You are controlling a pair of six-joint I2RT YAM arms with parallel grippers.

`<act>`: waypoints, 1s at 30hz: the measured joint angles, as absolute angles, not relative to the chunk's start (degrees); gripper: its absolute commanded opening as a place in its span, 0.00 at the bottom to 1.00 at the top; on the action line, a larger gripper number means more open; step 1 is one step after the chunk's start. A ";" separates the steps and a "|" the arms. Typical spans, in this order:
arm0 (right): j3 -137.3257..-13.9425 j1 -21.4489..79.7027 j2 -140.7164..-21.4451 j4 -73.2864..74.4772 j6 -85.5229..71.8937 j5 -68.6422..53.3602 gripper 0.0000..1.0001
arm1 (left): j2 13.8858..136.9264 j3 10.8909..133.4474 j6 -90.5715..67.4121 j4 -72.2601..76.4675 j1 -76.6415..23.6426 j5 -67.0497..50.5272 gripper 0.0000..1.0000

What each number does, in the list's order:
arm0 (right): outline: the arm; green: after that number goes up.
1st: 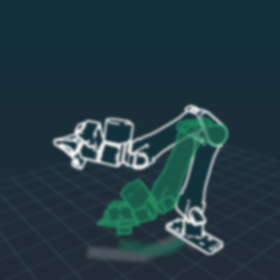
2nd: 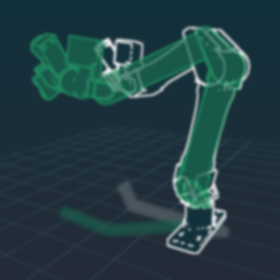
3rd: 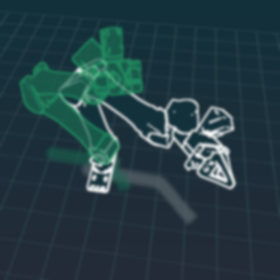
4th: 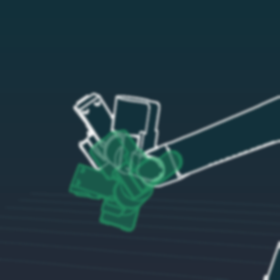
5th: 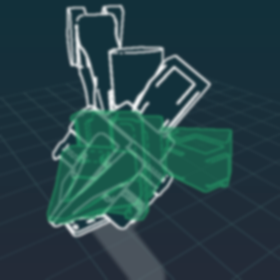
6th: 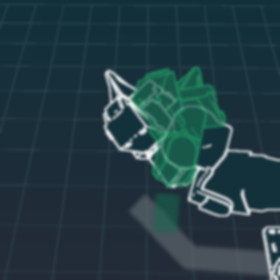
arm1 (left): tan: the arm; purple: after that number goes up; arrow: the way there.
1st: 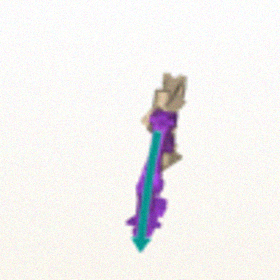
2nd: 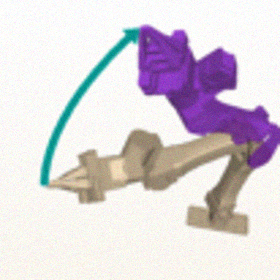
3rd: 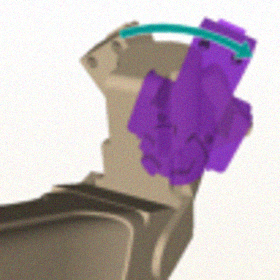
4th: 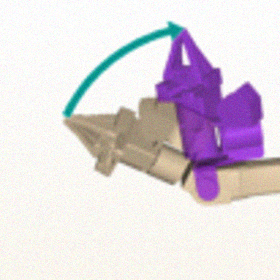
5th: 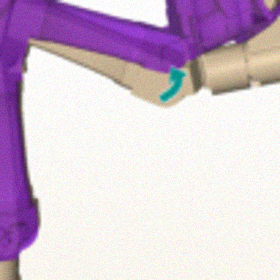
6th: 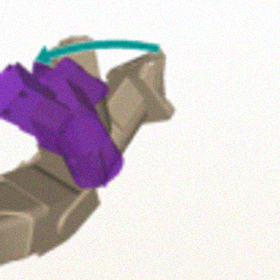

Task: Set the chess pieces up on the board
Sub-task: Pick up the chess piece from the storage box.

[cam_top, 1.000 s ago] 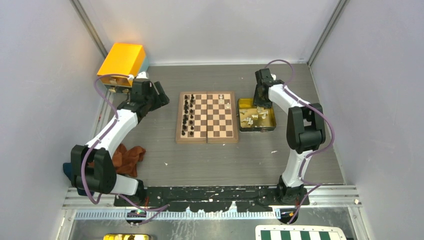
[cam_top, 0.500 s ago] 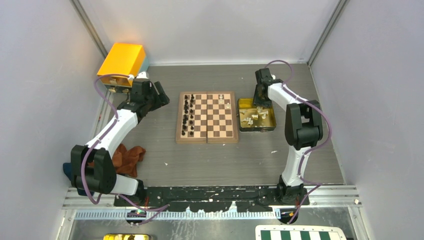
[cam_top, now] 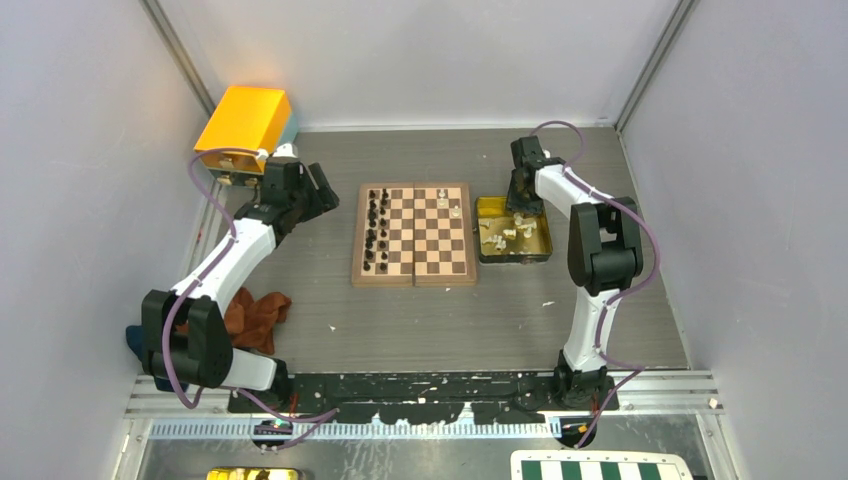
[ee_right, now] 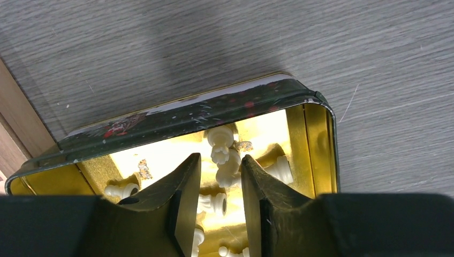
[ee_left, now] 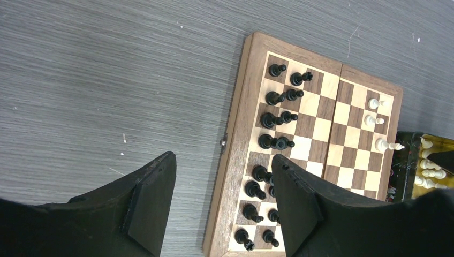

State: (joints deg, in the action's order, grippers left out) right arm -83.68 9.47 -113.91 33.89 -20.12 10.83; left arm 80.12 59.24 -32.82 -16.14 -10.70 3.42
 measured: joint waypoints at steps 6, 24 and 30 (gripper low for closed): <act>-83.68 9.30 -113.93 33.89 -20.12 10.61 0.33 | 80.12 59.27 -32.82 -16.14 -10.70 3.40 0.67; -83.66 9.26 -113.93 34.26 -20.43 10.63 0.21 | 79.99 59.24 -32.84 -16.14 -10.68 3.40 0.67; -83.40 9.26 -113.91 34.35 -20.53 10.92 0.32 | 79.48 59.24 -32.99 -16.14 -10.68 3.38 0.67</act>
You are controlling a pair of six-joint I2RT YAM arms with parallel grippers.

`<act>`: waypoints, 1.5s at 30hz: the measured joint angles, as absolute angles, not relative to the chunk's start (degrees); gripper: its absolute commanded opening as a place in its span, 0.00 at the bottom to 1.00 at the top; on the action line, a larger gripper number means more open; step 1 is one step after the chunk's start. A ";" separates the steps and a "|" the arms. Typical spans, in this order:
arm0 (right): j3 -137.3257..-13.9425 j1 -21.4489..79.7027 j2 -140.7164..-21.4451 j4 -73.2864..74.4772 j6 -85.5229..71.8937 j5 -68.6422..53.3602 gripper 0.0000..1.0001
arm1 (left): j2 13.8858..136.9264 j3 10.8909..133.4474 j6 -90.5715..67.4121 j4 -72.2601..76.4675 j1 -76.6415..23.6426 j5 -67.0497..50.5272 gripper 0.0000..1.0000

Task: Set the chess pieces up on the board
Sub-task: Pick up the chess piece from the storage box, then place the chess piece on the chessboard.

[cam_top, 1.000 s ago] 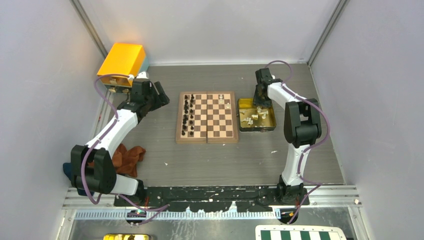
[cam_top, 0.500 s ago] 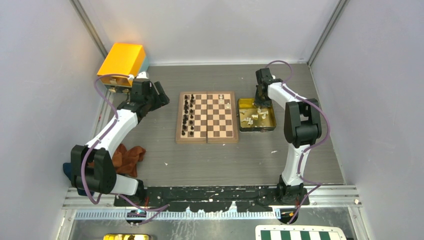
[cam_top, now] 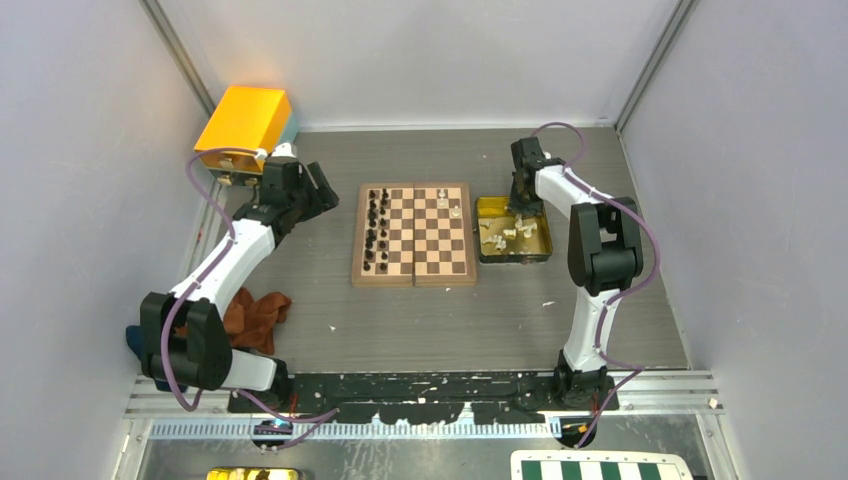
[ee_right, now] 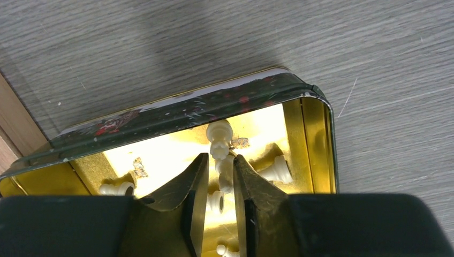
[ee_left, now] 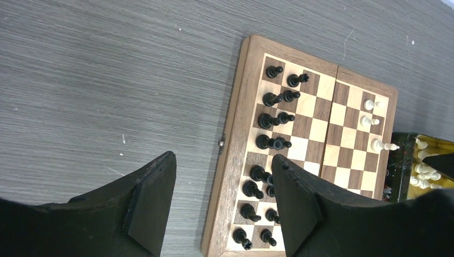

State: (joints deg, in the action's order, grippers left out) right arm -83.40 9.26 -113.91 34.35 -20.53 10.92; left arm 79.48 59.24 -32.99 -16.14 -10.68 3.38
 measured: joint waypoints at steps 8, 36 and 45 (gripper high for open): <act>-82.26 9.26 -112.75 34.81 -20.51 11.53 0.34 | 79.44 59.24 -33.06 -16.14 -10.59 3.36 0.67; -81.95 10.20 -108.38 38.06 -20.10 12.08 0.01 | 76.07 58.39 -34.11 -16.12 -10.59 2.94 0.67; -88.88 14.52 -106.98 41.28 -19.81 12.53 0.01 | 75.44 57.28 -34.24 -16.19 -10.59 2.94 0.67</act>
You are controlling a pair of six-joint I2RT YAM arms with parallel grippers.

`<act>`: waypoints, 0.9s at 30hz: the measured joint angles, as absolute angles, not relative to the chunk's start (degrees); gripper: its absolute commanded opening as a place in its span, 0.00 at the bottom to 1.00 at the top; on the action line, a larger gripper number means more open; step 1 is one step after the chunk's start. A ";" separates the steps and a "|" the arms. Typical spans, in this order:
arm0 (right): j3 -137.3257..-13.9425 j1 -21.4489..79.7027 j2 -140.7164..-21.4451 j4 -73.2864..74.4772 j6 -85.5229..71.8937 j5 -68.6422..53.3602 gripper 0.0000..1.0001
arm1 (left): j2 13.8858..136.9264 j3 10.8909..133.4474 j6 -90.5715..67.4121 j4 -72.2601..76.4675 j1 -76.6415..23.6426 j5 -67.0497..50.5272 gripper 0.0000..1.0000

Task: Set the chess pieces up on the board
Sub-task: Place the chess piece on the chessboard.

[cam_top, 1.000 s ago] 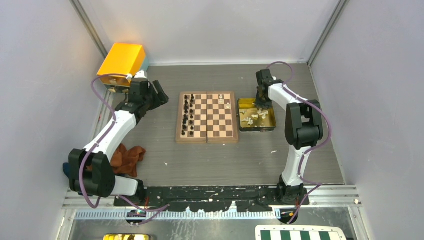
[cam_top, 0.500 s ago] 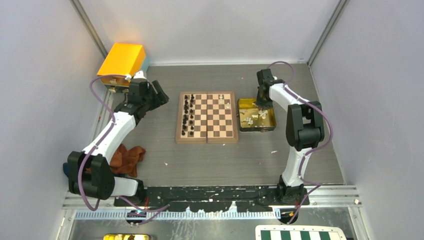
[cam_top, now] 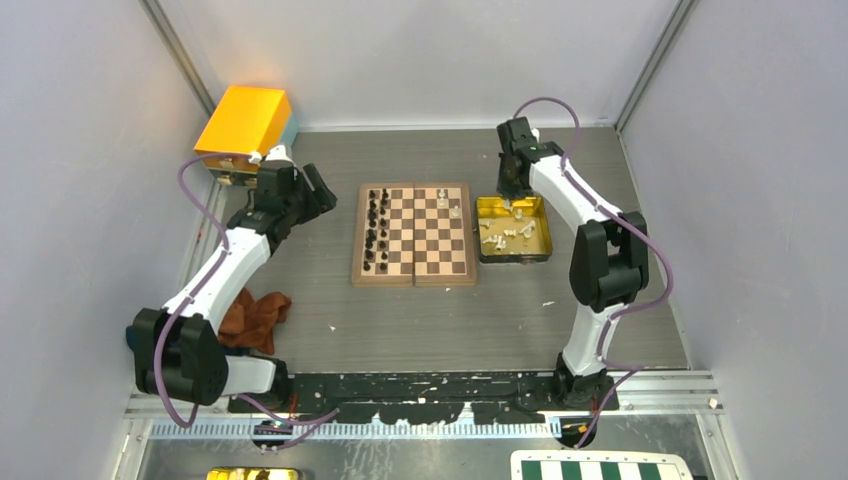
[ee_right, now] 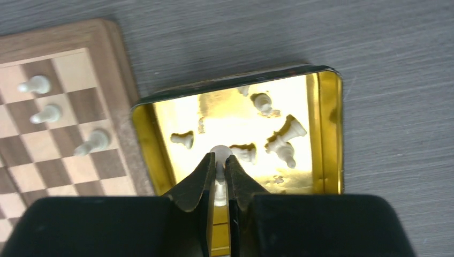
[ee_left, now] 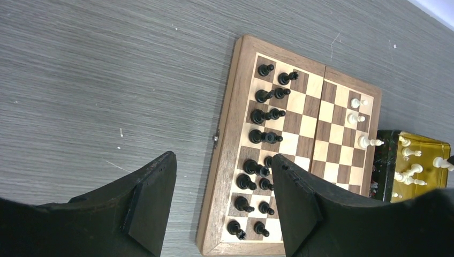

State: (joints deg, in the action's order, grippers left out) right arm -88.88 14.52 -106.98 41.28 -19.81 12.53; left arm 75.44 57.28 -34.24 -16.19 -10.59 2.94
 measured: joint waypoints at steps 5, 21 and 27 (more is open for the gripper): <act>-94.45 18.22 -107.74 42.92 -19.64 12.56 0.01 | 75.07 57.25 -34.26 -16.19 -10.59 2.94 0.67; -111.24 22.63 -122.52 46.15 -19.59 11.99 0.01 | 74.74 57.14 -34.30 -16.16 -10.59 2.50 0.67; -115.35 24.10 -126.30 47.53 -19.42 11.62 0.01 | 74.74 57.12 -34.33 -16.16 -10.59 2.22 0.67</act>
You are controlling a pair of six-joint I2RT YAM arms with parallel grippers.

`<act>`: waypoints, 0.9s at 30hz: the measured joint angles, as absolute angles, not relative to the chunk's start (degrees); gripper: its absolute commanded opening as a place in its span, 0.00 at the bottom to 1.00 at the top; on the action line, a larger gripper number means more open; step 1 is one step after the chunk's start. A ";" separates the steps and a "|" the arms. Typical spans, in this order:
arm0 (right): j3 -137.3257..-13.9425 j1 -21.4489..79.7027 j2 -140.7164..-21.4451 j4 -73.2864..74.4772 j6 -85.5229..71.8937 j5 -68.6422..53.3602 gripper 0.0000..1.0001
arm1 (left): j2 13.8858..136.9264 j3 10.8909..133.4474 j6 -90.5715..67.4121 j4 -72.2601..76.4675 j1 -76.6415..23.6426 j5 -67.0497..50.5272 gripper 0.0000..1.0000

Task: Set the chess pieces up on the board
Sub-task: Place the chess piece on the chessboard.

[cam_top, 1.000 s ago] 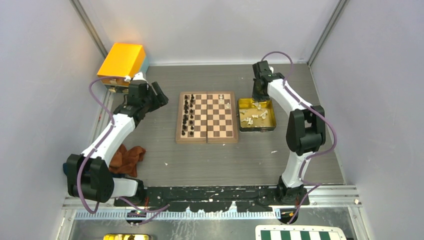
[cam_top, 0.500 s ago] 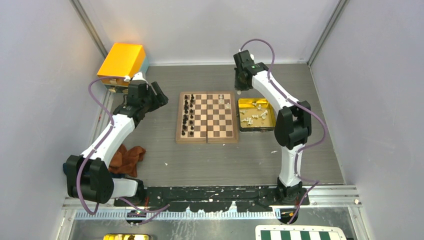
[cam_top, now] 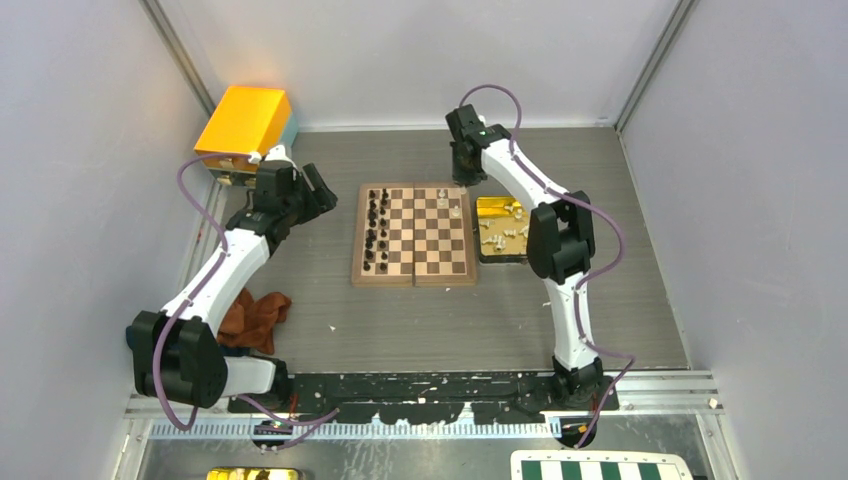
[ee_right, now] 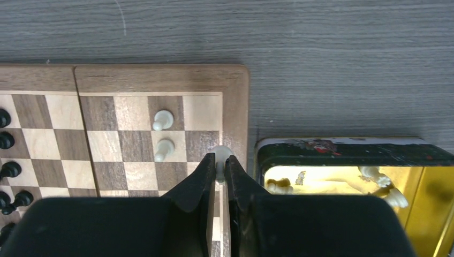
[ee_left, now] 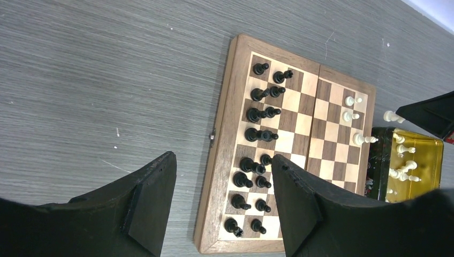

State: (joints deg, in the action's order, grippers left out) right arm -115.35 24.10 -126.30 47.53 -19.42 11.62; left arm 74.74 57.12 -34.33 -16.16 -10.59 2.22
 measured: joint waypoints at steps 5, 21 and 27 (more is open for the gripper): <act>-117.82 25.10 -128.44 48.40 -19.40 11.38 0.01 | 74.74 57.10 -34.33 -16.16 -10.68 1.98 0.67; -119.48 25.82 -132.16 49.78 -19.40 10.66 0.01 | 74.74 56.75 -34.30 -16.14 -11.18 1.89 0.67; -119.50 25.82 -132.51 49.80 -19.40 10.33 0.01 | 74.56 56.31 -34.33 -16.12 -11.18 1.89 0.67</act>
State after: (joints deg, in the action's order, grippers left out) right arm -119.50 25.82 -132.51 49.80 -19.40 10.33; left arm 74.56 56.31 -34.33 -16.12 -11.18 1.89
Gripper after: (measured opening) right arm 0.157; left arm 0.668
